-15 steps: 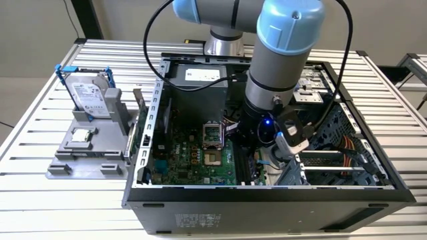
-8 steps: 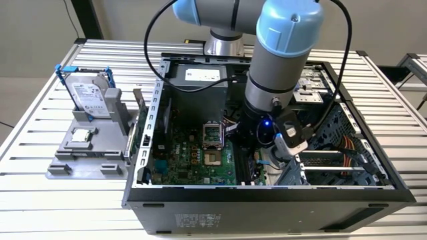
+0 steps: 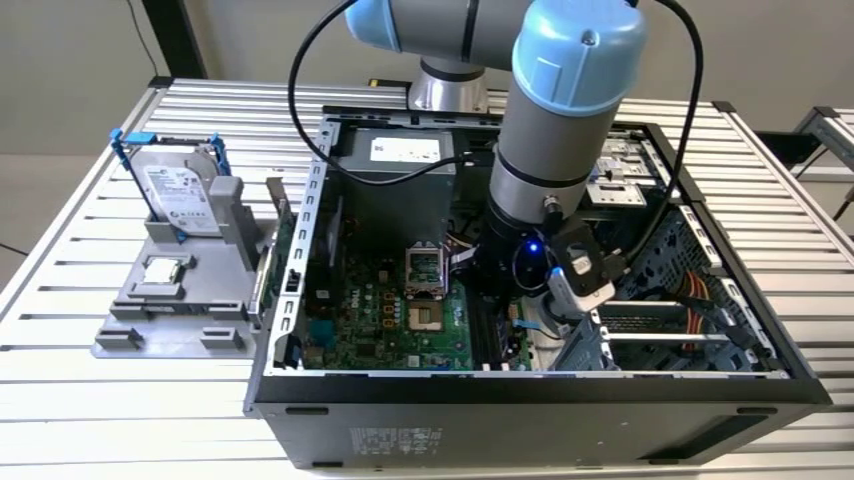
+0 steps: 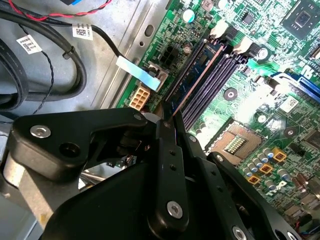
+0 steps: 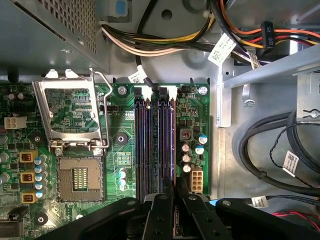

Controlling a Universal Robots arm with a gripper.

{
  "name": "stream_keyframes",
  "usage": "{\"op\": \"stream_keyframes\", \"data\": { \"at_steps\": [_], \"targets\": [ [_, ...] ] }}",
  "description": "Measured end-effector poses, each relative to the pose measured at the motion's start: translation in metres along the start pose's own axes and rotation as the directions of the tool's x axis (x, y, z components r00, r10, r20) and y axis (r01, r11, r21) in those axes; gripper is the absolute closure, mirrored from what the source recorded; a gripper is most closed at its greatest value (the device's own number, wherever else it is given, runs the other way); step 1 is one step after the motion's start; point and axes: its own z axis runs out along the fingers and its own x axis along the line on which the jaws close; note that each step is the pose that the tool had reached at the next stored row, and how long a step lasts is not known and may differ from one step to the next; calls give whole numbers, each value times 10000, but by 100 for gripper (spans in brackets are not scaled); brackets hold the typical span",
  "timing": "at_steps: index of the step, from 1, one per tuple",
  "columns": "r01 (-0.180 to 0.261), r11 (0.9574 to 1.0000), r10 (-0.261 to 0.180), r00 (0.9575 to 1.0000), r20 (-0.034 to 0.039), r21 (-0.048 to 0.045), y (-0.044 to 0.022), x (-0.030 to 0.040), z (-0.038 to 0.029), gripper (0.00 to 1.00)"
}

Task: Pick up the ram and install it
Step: 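Insert the ram into the slot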

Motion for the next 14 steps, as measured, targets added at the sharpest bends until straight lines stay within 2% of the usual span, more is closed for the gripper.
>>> {"op": "stream_keyframes", "data": {
  "at_steps": [10,14],
  "targets": [
    [0,10000,0,10000,0,5,-1,0,-11,0],
    [0,10000,0,10000,0,5,-1,-3,-78,0]
  ]
}}
